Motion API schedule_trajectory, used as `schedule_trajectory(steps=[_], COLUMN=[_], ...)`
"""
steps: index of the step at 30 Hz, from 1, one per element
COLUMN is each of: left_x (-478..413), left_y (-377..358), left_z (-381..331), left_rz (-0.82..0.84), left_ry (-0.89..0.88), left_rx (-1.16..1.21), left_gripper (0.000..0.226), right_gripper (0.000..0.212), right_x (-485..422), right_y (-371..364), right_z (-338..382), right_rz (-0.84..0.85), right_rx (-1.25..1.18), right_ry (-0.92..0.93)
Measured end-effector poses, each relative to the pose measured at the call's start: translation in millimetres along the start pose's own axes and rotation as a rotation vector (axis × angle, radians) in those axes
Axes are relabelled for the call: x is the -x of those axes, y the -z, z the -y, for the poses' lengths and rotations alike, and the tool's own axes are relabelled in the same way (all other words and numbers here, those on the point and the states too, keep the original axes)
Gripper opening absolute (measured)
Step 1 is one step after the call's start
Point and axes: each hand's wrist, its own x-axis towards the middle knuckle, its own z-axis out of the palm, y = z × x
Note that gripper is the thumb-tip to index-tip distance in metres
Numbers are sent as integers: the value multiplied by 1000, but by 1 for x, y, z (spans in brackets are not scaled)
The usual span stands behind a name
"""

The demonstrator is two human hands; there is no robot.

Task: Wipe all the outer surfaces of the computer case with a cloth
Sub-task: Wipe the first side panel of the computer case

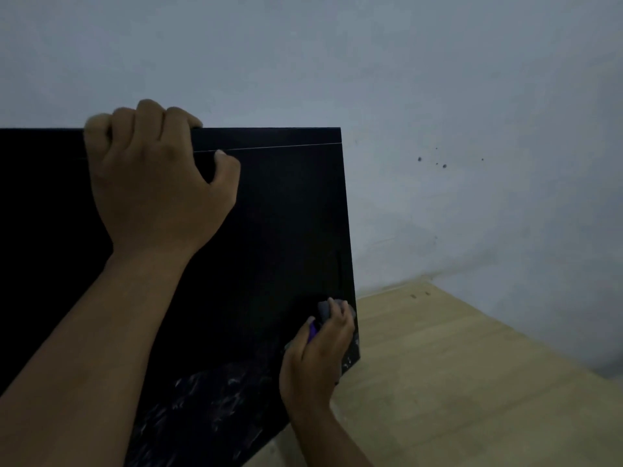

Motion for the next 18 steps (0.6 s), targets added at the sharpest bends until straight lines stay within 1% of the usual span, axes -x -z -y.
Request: schedule_trajectory(steps=[2, 4, 5, 7, 9, 10, 12, 13, 15, 16, 17, 18], left_x=[0, 0, 1, 0, 0, 0, -1, 0, 0, 0, 1, 1], left_y=[2, 2, 3, 4, 4, 3, 4, 4, 4, 4, 3, 3], left_z=[0, 0, 0, 0, 1, 0, 0, -1, -1, -1, 0, 0], left_rz=[-2, 2, 8, 12, 16, 14, 11, 13, 18, 17, 18, 17], left_ry=[0, -7, -10, -14, -13, -10, -6, -3, -5, -9, -12, -13], left_rx=[11, 10, 8, 7, 5, 6, 7, 7, 4, 4, 3, 0], left_gripper=[44, 44, 44, 46, 47, 47, 46, 46, 45, 46, 46, 46], right_gripper=[54, 51, 46, 39, 39, 40, 42, 46, 57, 60, 60, 59], right_x=[1, -3, -4, -9, -10, -10, -9, -8, -8, -9, -10, -9], right_y=[2, 1, 0, 1, 3, 4, 6, 8, 11, 12, 11, 8], right_z=[-6, -13, -20, -33, -41, -41, -33, -28, -16, -13, -14, -18], right_rz=[20, 5, -21, -92, -110, -101, -77, -56, 1, 28, 42, 39], right_rx=[-35, -70, -70, -73, -96, -102, -107, -105, -142, -172, -187, -183], right_ry=[-9, -57, -116, -304, -465, -495, -463, -390, -160, -84, -49, -54])
